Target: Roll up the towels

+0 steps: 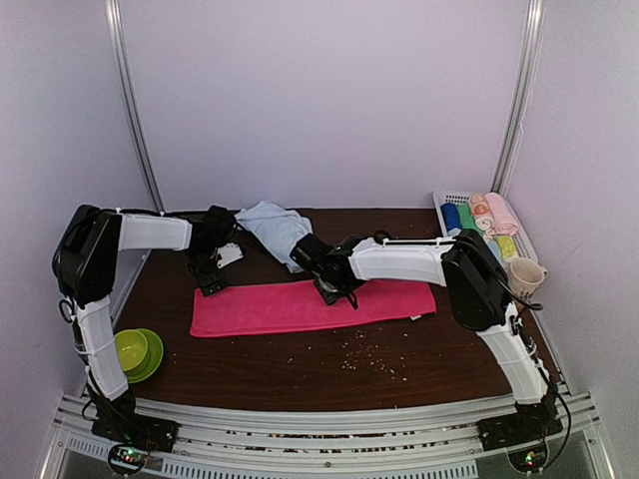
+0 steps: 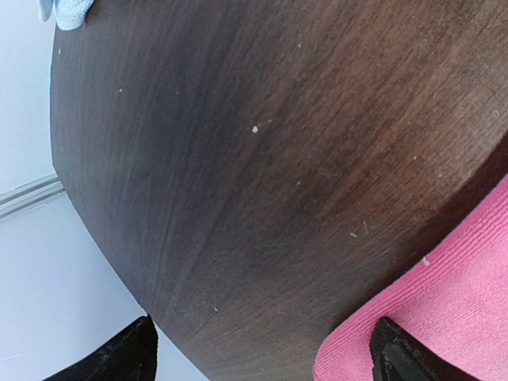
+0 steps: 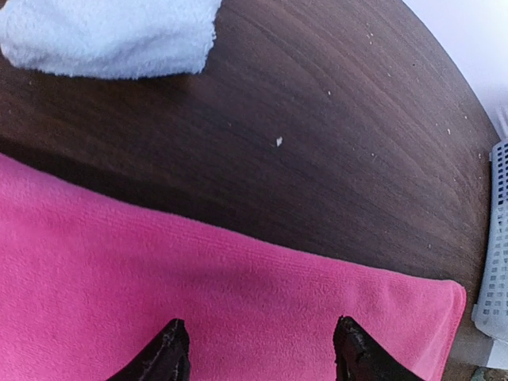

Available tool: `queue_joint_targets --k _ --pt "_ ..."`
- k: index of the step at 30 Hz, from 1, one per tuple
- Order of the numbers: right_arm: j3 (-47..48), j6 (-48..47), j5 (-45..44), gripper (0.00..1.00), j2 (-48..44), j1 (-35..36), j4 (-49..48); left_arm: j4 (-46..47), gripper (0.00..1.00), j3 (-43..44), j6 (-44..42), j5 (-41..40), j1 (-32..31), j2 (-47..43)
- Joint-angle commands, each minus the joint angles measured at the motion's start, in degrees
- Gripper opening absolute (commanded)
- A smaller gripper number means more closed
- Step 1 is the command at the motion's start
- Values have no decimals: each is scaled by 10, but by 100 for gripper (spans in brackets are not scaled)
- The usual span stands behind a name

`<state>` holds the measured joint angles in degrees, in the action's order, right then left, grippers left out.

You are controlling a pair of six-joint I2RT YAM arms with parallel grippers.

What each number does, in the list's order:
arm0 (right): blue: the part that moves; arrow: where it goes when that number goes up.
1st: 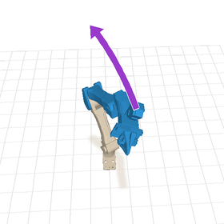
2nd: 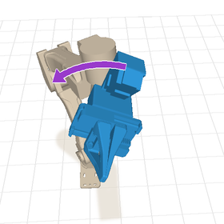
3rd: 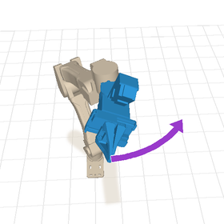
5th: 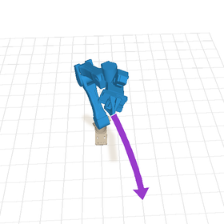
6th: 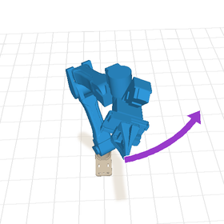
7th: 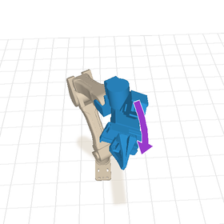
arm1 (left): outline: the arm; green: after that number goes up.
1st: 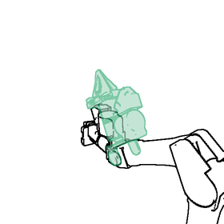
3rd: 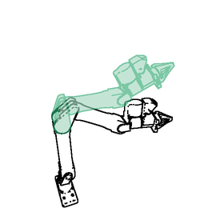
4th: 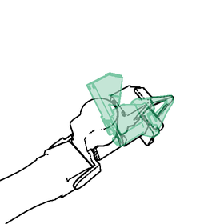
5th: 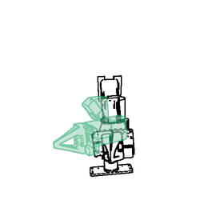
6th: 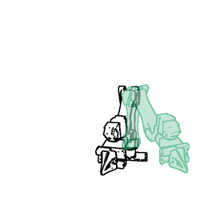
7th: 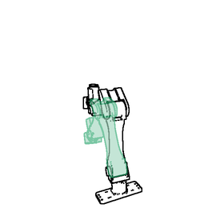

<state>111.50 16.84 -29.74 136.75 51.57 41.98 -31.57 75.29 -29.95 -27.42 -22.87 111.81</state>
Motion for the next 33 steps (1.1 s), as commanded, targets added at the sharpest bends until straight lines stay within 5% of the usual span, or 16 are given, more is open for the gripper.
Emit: queue_joint_targets --k 1,16,21,27,33 --pt "3 -10 -47 63 -5 12 72 -9 95 -2 -32 -25 -11 10" --pt "-137 -50 -1 63 -71 25 61 -67 96 4 -42 -30 -26 16" --pt "-138 -47 -3 67 -103 24 37 -60 97 3 -32 -36 -27 -2" --pt "-126 -31 -5 83 -137 12 4 -80 98 -27 -38 -30 -26 -29" --pt "-97 -17 -27 83 -121 -38 -2 -83 98 -51 -46 -38 -26 -33"
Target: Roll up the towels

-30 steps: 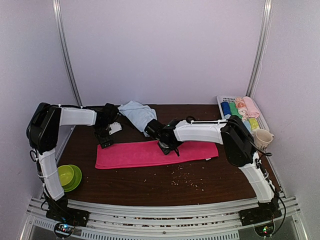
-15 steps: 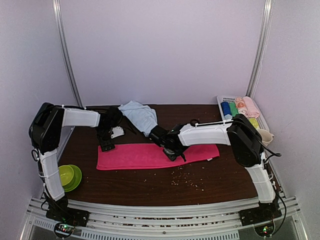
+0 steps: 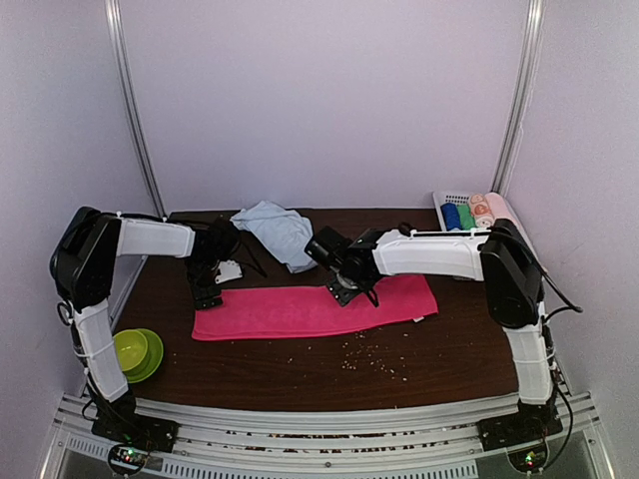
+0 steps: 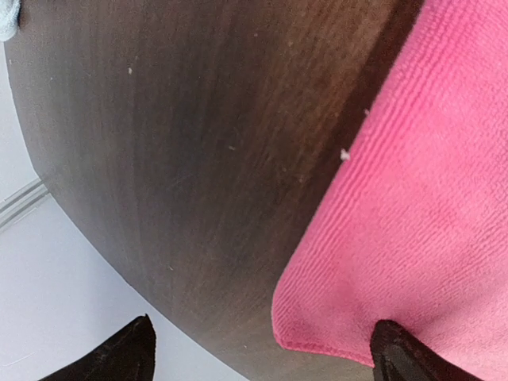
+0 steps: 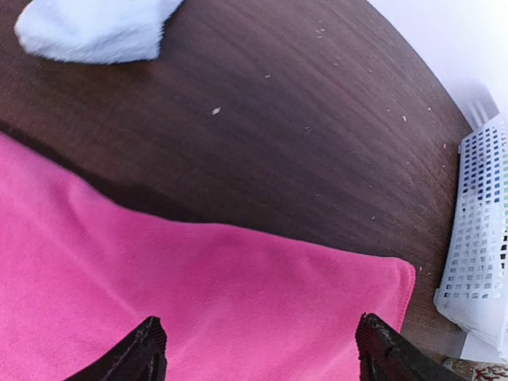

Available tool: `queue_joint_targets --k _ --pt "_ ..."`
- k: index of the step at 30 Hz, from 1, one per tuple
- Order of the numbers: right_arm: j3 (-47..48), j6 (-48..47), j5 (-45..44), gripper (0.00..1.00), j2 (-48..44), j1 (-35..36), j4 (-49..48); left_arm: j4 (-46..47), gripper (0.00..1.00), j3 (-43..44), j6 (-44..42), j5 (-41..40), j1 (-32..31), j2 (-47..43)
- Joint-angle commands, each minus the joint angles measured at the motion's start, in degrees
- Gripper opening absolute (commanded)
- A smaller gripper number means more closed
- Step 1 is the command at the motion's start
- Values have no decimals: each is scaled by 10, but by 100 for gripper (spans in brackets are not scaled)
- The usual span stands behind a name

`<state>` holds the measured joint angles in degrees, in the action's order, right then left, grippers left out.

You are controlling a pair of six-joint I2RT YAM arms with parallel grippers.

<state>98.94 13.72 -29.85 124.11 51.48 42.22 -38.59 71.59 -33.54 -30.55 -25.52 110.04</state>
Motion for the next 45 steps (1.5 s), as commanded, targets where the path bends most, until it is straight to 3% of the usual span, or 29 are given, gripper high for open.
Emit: queue_joint_targets --k 1,12,23,26,36,42,45 --pt "44 14 -34 83 19 -44 10 -13 98 -15 -10 -6 0 -15" --pt "87 5 -95 86 106 -78 85 -31 98 -24 -26 -20 -1 -12" --pt "83 18 -149 89 106 -100 118 -50 98 -48 -25 -52 -18 -20" --pt "62 14 -119 99 74 -104 94 -44 98 -28 -15 -56 -18 -31" --pt "-191 33 137 99 -150 -168 -81 -43 98 65 9 -22 -19 -98" --pt "-287 78 206 99 -189 -206 -144 -4 98 13 28 40 -18 -165" --pt "-314 105 225 94 -189 -218 -175 24 98 -29 34 69 -18 -199"
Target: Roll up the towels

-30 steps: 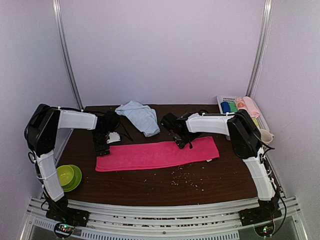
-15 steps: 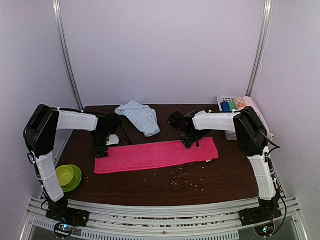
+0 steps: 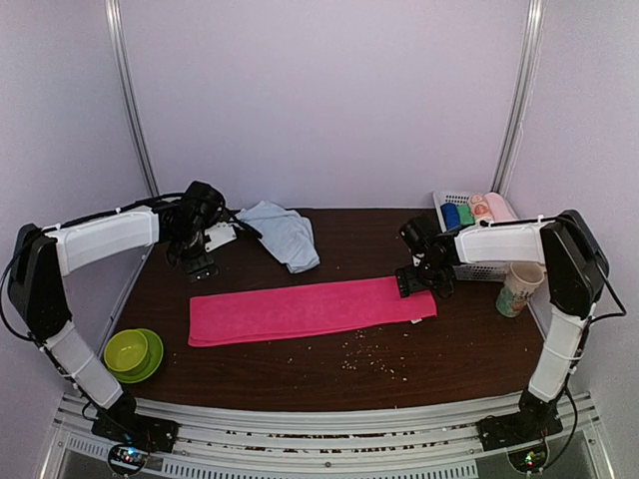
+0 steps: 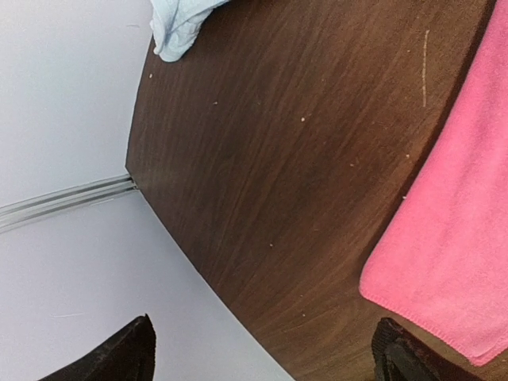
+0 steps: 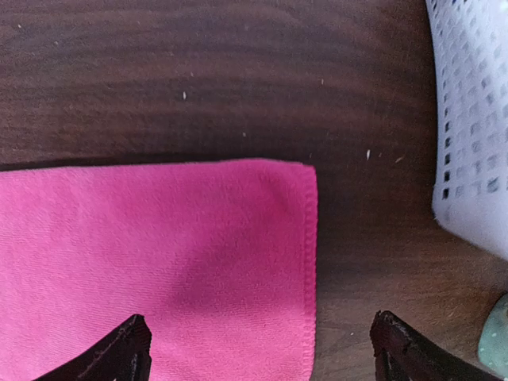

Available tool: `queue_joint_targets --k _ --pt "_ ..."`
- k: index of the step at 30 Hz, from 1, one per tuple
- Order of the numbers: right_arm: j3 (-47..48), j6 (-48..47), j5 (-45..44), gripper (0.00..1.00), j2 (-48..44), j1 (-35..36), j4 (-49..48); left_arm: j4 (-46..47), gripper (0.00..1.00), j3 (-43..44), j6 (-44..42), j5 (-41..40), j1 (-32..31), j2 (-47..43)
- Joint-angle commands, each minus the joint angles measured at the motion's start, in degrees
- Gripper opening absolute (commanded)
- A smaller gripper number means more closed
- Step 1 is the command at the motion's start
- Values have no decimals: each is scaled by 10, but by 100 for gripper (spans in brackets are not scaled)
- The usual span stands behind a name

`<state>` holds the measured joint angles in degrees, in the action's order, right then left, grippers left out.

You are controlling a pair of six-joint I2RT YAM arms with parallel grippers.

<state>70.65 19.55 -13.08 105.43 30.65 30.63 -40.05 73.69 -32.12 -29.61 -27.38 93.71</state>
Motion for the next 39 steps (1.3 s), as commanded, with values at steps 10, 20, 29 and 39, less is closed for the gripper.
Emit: queue_joint_targets --k 10,20,29,39 --pt "-85 120 121 81 9 -55 -143 88 98 -150 25 98 0 -120" --pt "-105 134 168 73 6 -68 -155 99 98 -169 33 120 0 -161" --pt "-121 139 171 68 -25 -76 -127 96 98 -174 41 136 0 -188" --pt "-137 137 202 48 3 -83 -126 97 98 -177 44 150 0 -216"
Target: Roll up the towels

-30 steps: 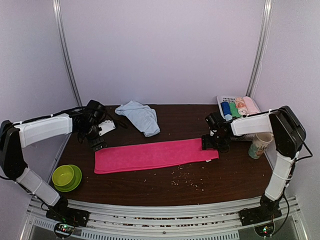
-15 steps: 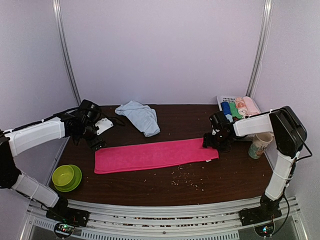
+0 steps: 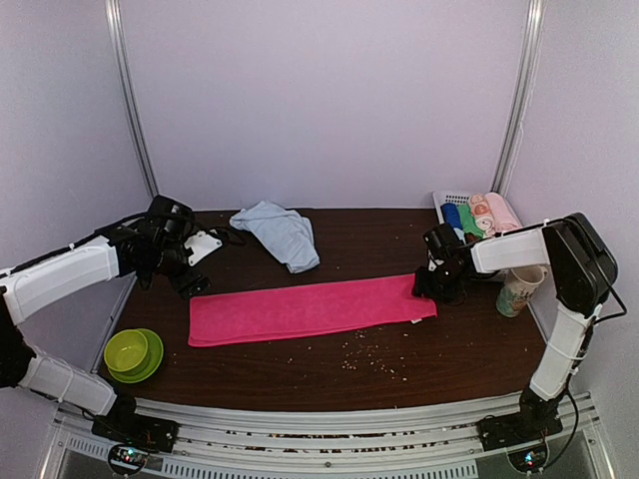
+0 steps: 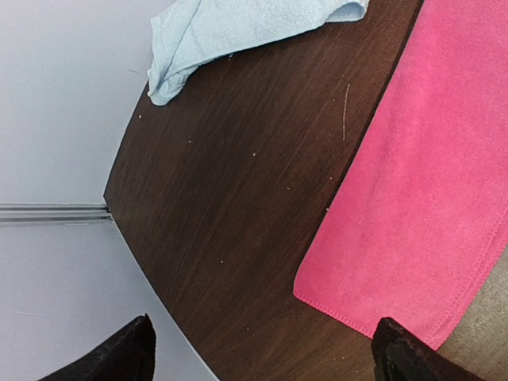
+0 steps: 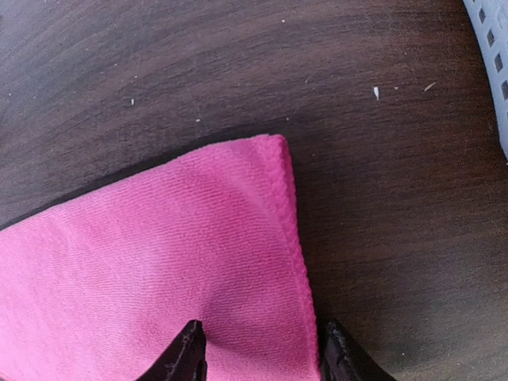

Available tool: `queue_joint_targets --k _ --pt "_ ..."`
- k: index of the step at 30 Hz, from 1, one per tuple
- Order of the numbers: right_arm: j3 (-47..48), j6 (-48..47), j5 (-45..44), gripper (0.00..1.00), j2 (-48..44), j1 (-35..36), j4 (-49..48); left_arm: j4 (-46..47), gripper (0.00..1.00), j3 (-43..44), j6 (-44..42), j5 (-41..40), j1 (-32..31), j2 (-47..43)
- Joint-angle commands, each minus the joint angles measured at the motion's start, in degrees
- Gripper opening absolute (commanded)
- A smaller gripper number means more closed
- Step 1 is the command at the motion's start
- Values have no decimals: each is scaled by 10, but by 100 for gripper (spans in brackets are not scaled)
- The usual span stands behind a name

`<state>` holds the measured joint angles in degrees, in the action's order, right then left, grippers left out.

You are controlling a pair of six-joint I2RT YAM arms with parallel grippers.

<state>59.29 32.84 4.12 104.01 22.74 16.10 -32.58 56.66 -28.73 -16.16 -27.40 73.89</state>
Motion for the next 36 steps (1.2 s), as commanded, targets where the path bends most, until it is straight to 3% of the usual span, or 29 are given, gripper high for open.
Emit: queue_joint_targets --k 1,10,26,30,36 --pt "-26 5 35 43 20 -4 15 23 98 -7 10 17 0 -20" --pt "-45 11 19 0 7 -4 5 22 98 -13 13 21 0 -40" --pt "-45 -18 -136 0 -222 -11 129 20 98 -14 14 19 0 -33" --pt "-36 -25 -118 0 -253 -10 139 20 98 -14 13 19 0 -33" --pt "20 -4 -93 0 -225 97 128 20 98 -12 14 16 0 -27"
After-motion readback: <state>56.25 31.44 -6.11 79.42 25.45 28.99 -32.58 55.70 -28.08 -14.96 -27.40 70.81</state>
